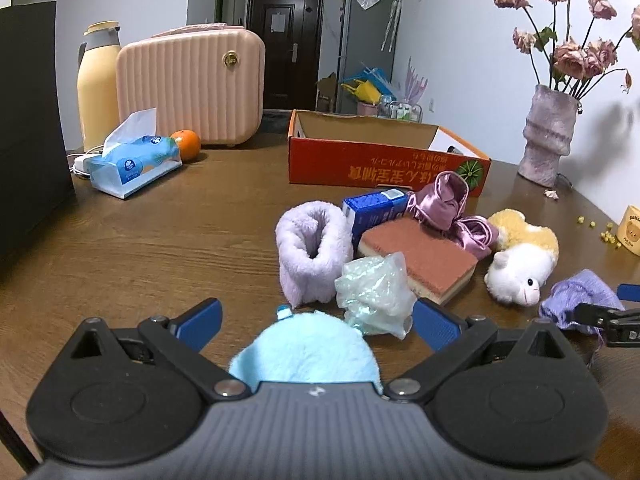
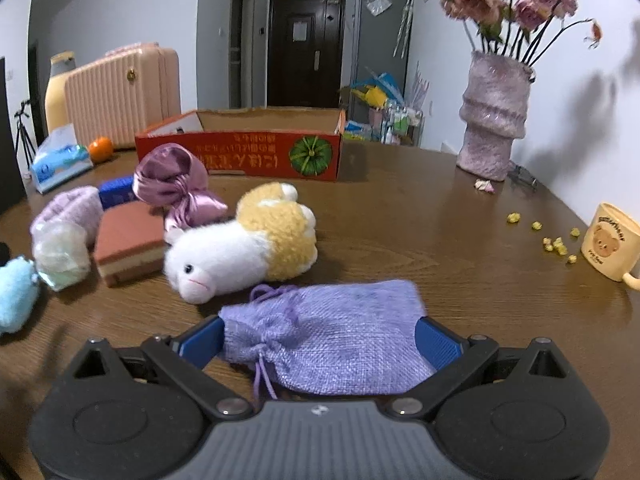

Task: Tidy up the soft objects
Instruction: 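Grasp purple drawstring pouch with right tool while left tool grasps light blue plush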

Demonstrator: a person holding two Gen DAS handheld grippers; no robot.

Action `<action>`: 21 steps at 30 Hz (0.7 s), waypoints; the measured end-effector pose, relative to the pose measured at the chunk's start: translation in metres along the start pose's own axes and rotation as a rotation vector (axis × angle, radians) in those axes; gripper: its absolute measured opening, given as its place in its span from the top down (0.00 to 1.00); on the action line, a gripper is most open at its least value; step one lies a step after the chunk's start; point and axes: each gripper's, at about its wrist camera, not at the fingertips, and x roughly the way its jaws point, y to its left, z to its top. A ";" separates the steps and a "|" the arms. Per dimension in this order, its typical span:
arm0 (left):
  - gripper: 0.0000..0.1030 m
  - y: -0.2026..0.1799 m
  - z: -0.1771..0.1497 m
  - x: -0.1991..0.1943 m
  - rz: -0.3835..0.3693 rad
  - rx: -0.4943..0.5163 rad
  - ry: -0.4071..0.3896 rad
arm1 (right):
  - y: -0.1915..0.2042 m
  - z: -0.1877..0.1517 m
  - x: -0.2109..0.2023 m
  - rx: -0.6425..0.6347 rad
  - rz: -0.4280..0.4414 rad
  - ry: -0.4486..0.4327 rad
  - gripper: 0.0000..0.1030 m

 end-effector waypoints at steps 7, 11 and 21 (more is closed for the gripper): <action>0.00 -0.002 0.002 0.006 0.023 0.007 0.028 | -0.006 -0.005 0.027 0.008 0.018 0.048 0.01; 0.00 -0.003 0.003 0.010 0.034 0.014 0.040 | -0.011 -0.007 0.030 0.029 0.036 0.041 0.02; 0.00 -0.006 0.002 0.018 0.040 0.012 0.070 | -0.014 -0.008 0.025 0.045 0.068 0.000 0.48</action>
